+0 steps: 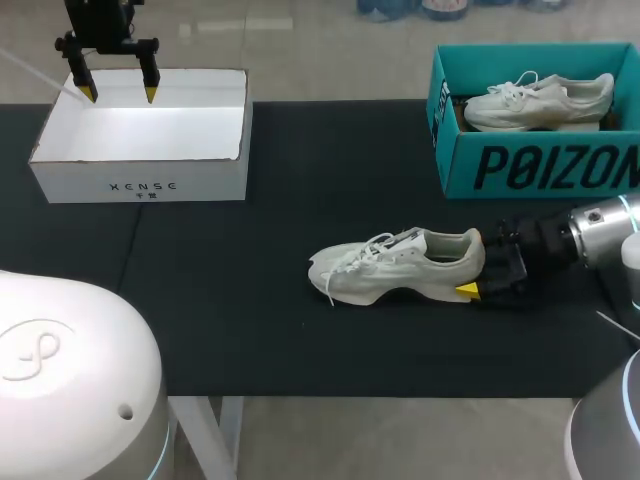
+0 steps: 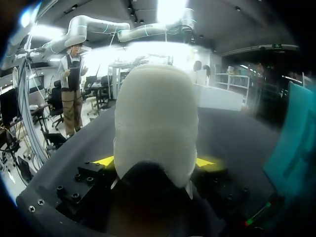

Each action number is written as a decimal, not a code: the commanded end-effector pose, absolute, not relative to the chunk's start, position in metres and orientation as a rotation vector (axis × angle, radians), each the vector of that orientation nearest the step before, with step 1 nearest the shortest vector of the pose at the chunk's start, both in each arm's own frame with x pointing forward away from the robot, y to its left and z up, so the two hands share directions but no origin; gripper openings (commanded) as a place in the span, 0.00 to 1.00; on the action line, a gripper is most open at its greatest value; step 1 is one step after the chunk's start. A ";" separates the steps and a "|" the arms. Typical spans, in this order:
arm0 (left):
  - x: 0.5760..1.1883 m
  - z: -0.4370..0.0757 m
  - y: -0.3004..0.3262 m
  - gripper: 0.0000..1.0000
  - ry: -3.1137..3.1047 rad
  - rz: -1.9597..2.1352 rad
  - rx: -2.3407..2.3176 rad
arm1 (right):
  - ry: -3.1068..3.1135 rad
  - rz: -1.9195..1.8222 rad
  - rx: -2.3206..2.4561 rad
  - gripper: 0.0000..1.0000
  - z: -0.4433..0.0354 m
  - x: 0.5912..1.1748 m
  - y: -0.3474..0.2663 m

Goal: Take the shoe out of the shoebox, open the shoe tongue, remove and reinsert the insole, then place the shoe into the shoebox

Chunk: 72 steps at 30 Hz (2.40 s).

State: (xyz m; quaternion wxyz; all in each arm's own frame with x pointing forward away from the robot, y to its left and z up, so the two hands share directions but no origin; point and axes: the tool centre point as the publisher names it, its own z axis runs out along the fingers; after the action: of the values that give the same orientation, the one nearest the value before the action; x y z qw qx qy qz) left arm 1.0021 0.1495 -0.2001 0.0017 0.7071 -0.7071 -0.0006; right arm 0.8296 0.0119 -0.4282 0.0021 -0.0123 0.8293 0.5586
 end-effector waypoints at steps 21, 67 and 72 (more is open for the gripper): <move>0.922 -0.209 -0.036 1.00 -2.291 0.032 2.088 | 2.603 1.748 -0.037 0.00 -0.430 0.829 0.014; 0.834 -0.231 -0.157 1.00 -2.299 0.069 2.051 | 2.603 1.748 -0.037 0.00 -0.430 0.829 0.014; 0.822 -0.239 -0.187 1.00 -2.368 0.080 2.030 | 2.603 1.748 -0.037 0.00 -0.430 0.829 0.014</move>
State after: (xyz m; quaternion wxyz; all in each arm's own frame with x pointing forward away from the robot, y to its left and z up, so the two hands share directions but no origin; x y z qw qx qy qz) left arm 0.8272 -0.1664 -0.2337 0.0301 0.6498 -0.7587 0.0350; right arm 0.8296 0.0118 -0.4282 0.0020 -0.0123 0.8295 0.5584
